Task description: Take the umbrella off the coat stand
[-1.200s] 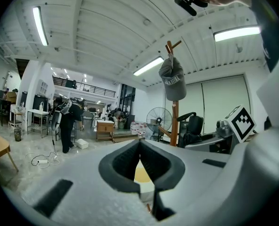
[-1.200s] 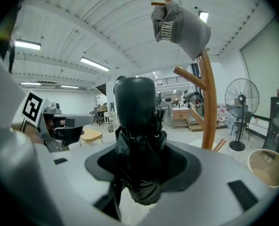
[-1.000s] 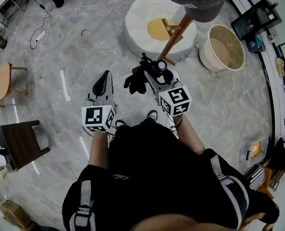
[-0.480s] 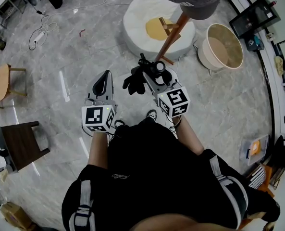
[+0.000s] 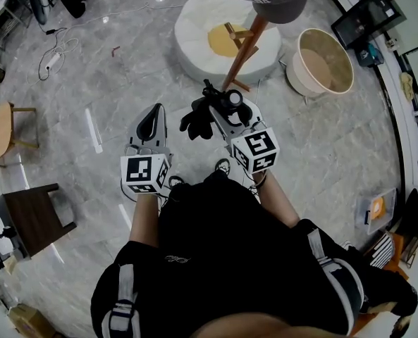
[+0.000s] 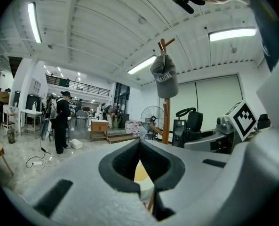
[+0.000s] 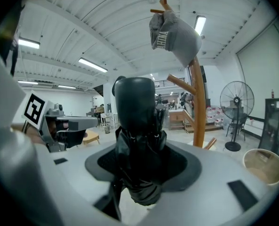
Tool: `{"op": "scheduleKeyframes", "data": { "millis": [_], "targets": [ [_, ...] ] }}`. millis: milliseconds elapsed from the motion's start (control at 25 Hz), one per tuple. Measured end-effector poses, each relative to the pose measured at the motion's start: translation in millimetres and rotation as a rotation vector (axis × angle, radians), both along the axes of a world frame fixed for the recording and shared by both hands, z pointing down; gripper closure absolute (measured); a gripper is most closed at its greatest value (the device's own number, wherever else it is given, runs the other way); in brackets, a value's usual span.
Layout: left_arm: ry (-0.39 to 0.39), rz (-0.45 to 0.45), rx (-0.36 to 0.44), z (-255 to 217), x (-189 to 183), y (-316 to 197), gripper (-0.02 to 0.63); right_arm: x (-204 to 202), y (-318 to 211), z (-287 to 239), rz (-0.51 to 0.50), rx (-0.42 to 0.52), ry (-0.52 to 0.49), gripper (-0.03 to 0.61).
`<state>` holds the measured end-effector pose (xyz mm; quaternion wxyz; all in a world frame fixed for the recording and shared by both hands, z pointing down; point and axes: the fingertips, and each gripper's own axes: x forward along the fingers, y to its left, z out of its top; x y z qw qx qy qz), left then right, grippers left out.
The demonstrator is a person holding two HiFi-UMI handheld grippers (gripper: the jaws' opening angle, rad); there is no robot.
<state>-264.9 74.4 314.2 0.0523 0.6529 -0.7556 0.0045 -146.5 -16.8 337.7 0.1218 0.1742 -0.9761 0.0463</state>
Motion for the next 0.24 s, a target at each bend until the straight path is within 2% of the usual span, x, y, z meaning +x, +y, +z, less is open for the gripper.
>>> {"op": "scheduleKeyframes", "data": {
  "millis": [240],
  "targets": [
    [0.005, 0.019, -0.004, 3.3, 5.8, -2.5, 0.614, 9.8, -2.7, -0.9, 0.027, -0.001, -0.004, 0.351]
  ]
}}
